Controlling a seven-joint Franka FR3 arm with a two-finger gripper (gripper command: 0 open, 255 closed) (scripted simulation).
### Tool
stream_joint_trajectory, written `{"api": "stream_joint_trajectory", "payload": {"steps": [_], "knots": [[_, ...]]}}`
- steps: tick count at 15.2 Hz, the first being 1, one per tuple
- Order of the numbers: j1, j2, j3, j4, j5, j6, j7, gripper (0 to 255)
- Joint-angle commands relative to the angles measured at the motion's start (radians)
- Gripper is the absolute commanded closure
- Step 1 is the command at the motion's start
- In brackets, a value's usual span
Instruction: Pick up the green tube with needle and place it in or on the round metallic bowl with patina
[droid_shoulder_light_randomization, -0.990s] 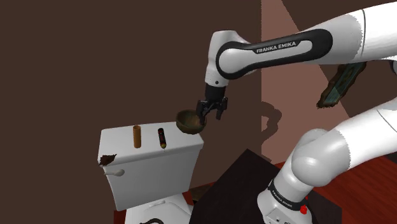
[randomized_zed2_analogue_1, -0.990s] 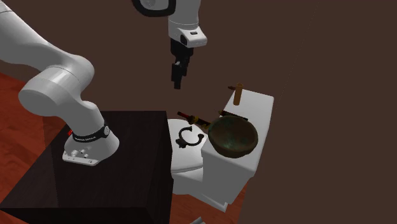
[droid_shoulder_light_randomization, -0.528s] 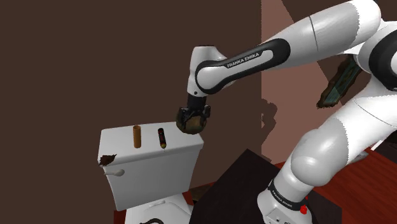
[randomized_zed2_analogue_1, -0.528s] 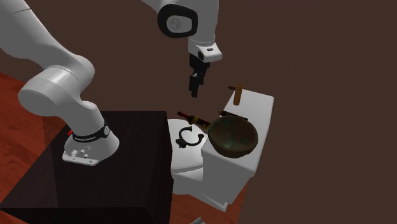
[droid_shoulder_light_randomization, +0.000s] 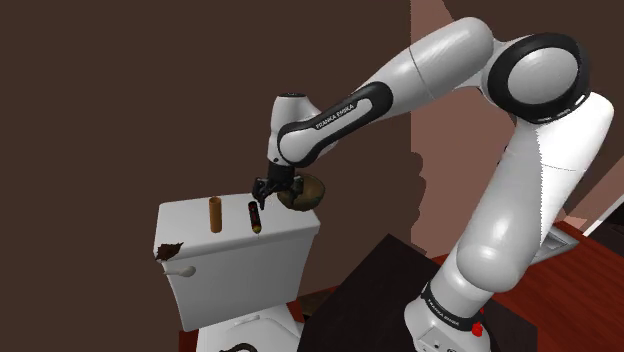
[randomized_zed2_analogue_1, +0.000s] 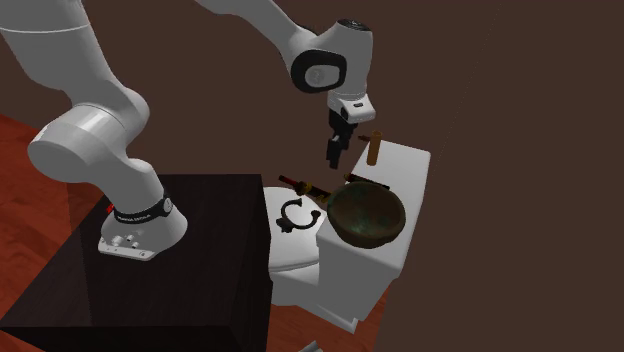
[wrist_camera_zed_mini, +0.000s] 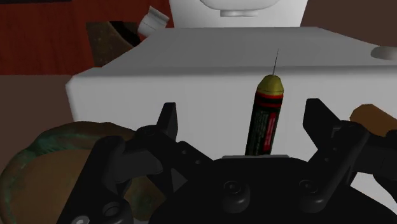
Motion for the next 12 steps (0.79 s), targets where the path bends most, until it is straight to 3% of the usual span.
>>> {"api": "stream_joint_trajectory", "payload": {"steps": [1, 6, 12], "knots": [[0.010, 0.083, -0.005, 0.058, -0.038, 0.035, 0.063, 0], [0.048, 0.270, -0.045, 0.212, -0.115, 0.091, 0.182, 0], [0.060, 0.333, -0.059, 0.212, -0.136, 0.153, 0.196, 0]]}}
